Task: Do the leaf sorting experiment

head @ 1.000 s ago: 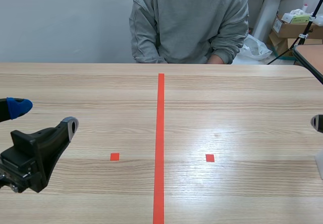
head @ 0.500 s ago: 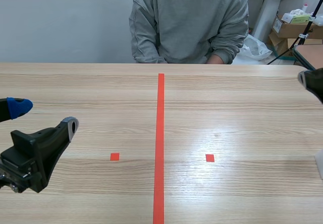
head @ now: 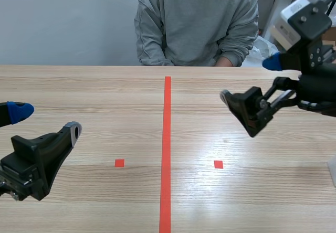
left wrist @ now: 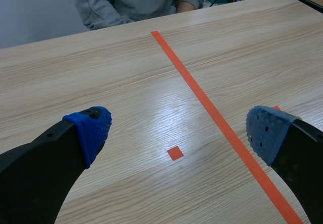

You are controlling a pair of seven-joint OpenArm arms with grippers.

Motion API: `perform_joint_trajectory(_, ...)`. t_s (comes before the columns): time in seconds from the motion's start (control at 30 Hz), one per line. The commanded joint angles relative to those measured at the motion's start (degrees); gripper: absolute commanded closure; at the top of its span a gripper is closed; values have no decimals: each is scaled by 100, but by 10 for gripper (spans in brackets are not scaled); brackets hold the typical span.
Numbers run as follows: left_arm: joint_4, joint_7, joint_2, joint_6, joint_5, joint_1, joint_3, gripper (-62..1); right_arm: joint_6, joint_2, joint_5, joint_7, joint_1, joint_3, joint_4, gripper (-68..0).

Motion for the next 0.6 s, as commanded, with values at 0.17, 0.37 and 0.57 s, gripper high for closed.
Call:
perform_joint_trajectory(0.17, 83, -76, 28, 7, -35, -15, 15, -572, -22, 15, 243, 245, 55, -376, 92, -679)
perform_joint_trajectory(0.37, 83, -76, 28, 7, -35, -15, 15, -572, -22, 17, 258, 221, 55, -754, 92, -679)
perform_joint_trajectory(0.57, 83, -76, 28, 7, -35, -15, 15, -572, -20, 17, 210, 199, 57, -789, 90, -679)
